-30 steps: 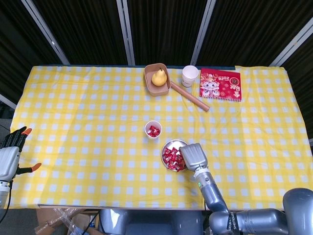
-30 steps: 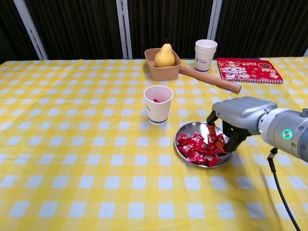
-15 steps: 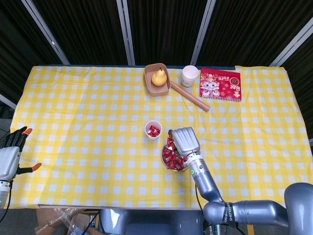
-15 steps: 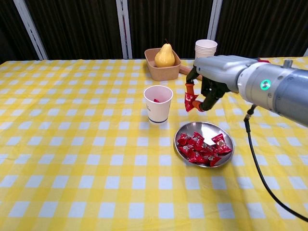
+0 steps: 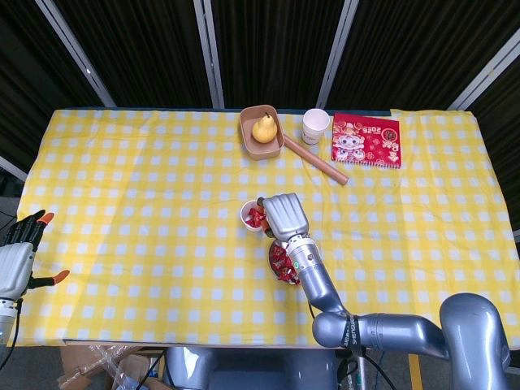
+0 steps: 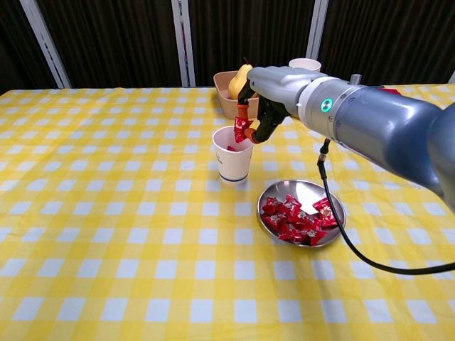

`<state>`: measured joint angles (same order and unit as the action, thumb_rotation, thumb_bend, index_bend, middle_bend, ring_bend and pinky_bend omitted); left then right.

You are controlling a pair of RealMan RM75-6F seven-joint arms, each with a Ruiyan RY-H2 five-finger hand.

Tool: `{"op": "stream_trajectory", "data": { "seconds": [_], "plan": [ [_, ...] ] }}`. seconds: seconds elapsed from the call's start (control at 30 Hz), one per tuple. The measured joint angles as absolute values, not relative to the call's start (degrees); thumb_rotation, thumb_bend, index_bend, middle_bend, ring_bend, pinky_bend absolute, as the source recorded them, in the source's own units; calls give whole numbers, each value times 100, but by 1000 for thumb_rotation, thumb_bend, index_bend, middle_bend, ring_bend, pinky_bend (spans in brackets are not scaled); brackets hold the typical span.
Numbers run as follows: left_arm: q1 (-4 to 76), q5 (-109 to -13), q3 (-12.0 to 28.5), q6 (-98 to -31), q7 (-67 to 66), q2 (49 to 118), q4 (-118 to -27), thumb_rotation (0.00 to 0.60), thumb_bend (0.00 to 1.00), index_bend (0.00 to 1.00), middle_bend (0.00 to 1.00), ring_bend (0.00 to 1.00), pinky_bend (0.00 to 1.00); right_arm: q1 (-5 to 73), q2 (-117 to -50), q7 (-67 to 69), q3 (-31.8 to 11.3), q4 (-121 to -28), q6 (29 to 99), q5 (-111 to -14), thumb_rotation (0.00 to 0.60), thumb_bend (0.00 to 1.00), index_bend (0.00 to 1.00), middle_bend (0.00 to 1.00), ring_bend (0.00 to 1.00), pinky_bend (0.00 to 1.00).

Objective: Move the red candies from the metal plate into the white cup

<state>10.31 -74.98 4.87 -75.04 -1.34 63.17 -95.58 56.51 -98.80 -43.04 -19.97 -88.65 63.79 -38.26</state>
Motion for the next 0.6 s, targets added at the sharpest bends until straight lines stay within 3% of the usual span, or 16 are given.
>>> {"op": "stream_trajectory", "data": {
  "seconds": [0.23, 0.6],
  "plan": [
    [1029, -7487, 483, -7495, -112, 6323, -9542, 600, 1, 48, 0, 0, 0, 5777, -10116, -4119, -2004, -8356, 6265, -3866, 600, 498, 364, 944, 967, 1000],
    [1021, -7513, 473, -7511, -89, 6315, -9543, 600, 1, 48, 0, 0, 0, 5620, -9975, -4076, -1829, -8793, 6526, -4106, 600, 472, 338, 944, 967, 1000]
  ]
}}
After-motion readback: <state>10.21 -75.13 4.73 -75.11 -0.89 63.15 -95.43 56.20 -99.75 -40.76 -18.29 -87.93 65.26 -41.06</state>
